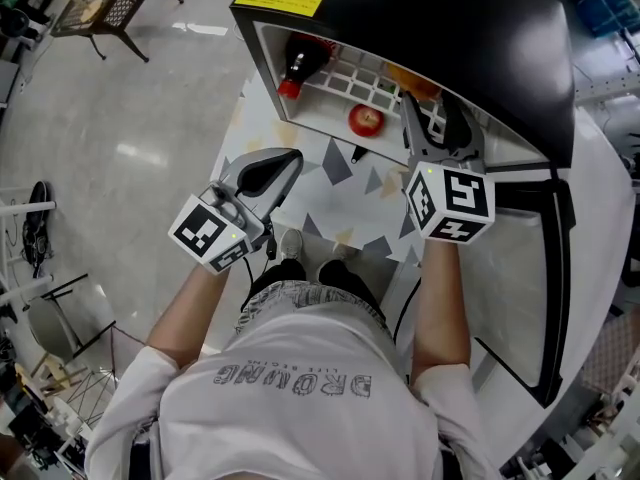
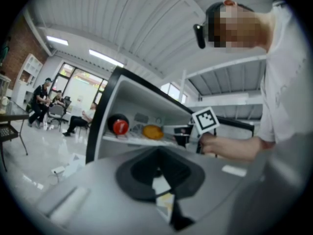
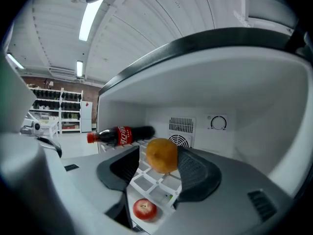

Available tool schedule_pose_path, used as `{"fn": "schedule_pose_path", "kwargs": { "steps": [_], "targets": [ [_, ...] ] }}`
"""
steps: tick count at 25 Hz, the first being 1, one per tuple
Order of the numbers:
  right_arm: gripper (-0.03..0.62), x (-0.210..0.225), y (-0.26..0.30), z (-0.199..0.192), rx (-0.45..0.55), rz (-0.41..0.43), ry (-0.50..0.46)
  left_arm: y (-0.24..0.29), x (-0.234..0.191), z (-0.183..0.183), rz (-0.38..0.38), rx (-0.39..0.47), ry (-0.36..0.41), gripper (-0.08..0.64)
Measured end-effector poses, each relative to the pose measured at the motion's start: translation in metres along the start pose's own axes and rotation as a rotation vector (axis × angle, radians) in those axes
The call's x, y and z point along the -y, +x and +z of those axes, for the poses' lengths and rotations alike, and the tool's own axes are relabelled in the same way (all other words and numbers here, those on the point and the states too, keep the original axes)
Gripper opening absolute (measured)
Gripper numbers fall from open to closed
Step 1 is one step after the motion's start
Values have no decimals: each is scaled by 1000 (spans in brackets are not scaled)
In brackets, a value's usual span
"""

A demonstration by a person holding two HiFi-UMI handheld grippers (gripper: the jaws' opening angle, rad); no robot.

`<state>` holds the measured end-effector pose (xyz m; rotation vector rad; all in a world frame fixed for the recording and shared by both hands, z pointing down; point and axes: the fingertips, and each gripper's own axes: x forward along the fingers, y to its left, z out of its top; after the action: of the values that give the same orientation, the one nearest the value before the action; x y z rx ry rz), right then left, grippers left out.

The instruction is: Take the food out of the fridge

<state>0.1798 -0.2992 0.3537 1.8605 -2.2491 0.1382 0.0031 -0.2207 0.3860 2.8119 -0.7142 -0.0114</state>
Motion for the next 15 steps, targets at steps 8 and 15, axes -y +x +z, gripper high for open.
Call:
{"fn": "schedule_pose_path", "kwargs": {
  "steps": [8, 15],
  "targets": [
    [265, 9, 17, -1, -60, -28, -90, 0, -6, -4, 12, 16, -18, 6],
    [284, 14, 31, -11, -123, -5, -94, 2, -13, -6, 18, 23, -29, 6]
  ]
}}
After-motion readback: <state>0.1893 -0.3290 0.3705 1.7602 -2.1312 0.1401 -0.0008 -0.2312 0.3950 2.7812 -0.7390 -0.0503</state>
